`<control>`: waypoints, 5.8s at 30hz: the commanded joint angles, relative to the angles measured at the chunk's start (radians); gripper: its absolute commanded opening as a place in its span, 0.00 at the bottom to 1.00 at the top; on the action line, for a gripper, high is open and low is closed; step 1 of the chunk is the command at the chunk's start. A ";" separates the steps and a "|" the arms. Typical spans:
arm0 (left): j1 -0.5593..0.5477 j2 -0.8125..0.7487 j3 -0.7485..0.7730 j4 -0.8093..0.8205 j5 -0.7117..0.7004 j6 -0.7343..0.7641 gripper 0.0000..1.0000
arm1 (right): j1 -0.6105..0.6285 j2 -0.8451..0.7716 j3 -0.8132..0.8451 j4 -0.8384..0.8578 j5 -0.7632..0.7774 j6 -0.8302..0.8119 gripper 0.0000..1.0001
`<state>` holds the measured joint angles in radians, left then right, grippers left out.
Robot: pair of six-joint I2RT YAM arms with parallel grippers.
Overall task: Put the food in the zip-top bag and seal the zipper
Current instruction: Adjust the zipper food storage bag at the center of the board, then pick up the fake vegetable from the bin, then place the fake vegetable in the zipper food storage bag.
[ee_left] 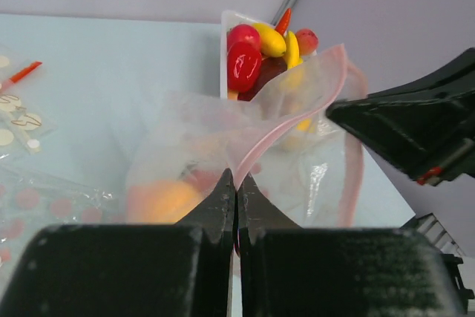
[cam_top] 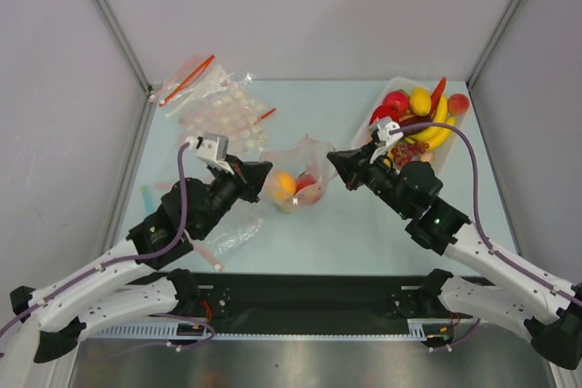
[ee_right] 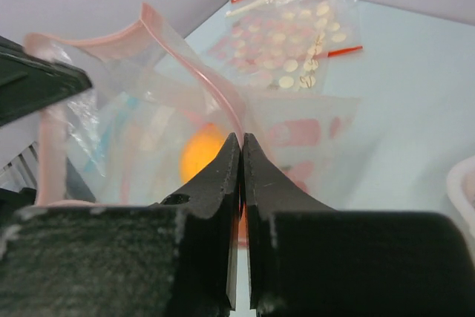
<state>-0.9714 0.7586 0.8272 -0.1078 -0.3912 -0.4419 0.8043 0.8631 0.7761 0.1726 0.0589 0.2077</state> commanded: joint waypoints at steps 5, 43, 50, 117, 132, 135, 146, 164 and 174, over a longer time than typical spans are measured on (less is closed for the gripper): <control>-0.062 -0.042 0.081 -0.046 -0.225 0.061 0.00 | 0.006 0.088 -0.005 0.111 0.018 0.025 0.04; 0.014 0.189 0.055 0.037 -0.032 0.103 0.00 | -0.048 0.232 0.074 -0.021 -0.079 -0.122 0.69; 0.014 0.192 0.055 0.042 0.000 0.114 0.00 | -0.048 0.274 0.089 -0.022 -0.071 -0.114 0.53; 0.017 0.306 0.132 -0.084 -0.115 0.028 0.00 | -0.745 0.588 0.207 -0.067 -0.044 0.553 1.00; 0.016 0.286 0.118 -0.075 -0.112 0.029 0.00 | -0.685 0.905 0.400 -0.021 0.061 0.548 1.00; 0.016 0.282 0.116 -0.070 -0.112 0.031 0.00 | -0.674 0.942 0.411 -0.007 0.093 0.542 1.00; 0.016 0.280 0.113 -0.069 -0.117 0.035 0.00 | -0.669 0.888 0.364 0.007 0.113 0.513 0.79; 0.016 0.291 0.118 -0.066 -0.097 0.031 0.00 | -0.579 0.300 0.166 -0.078 -0.313 0.360 0.51; 0.016 0.295 0.131 -0.081 -0.094 0.031 0.01 | -0.174 0.038 0.062 0.064 -0.334 0.039 0.47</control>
<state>-0.9604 1.0618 0.9260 -0.2050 -0.4927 -0.4015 0.5644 0.9565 0.8562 0.1551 -0.3004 0.3889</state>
